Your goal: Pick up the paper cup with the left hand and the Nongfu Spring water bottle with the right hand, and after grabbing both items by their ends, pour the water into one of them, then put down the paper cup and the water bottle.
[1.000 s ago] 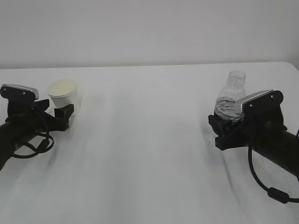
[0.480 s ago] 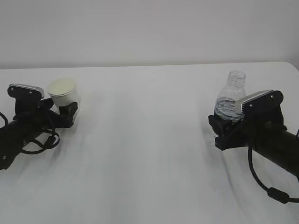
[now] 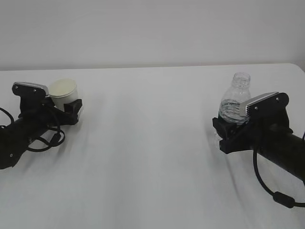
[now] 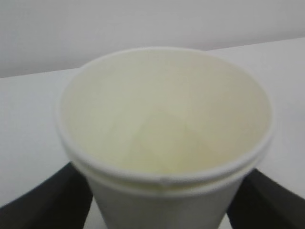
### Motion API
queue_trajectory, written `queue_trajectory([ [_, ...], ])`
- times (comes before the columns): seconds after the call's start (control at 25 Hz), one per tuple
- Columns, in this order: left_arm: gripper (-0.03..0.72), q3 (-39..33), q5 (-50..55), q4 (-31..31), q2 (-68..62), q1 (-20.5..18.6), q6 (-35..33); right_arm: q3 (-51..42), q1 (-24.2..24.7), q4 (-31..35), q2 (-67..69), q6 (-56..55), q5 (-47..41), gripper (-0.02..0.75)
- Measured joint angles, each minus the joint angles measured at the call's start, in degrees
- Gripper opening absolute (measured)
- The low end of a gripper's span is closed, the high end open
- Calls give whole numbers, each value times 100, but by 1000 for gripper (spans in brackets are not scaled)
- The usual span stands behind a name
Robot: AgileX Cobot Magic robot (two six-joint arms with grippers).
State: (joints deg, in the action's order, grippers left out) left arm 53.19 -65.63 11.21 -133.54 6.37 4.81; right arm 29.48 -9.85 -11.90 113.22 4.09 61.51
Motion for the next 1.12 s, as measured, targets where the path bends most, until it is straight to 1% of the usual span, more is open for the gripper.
queue_trajectory([
  [0.28, 580, 49, 0, 0, -3, 0, 21, 0, 0, 0, 0, 0, 0, 490],
  [0.32, 570, 49, 0, 0, -3, 0, 21, 0, 0, 0, 0, 0, 0, 490],
  [0.48, 489, 49, 0, 13, -3, 0, 21, 0, 0, 0, 0, 0, 0, 490],
  [0.56, 468, 49, 0, 45, -3, 0, 21, 0, 0, 0, 0, 0, 0, 490],
  [0.68, 463, 49, 0, 192, -3, 0, 21, 0, 0, 0, 0, 0, 0, 490],
  [0.88, 462, -13, -65, 653, 9, 0, 21, 0, 0, 0, 0, 0, 0, 490],
  [1.12, 461, -377, -54, 947, 307, 0, 21, 0, 0, 0, 0, 0, 0, 490],
])
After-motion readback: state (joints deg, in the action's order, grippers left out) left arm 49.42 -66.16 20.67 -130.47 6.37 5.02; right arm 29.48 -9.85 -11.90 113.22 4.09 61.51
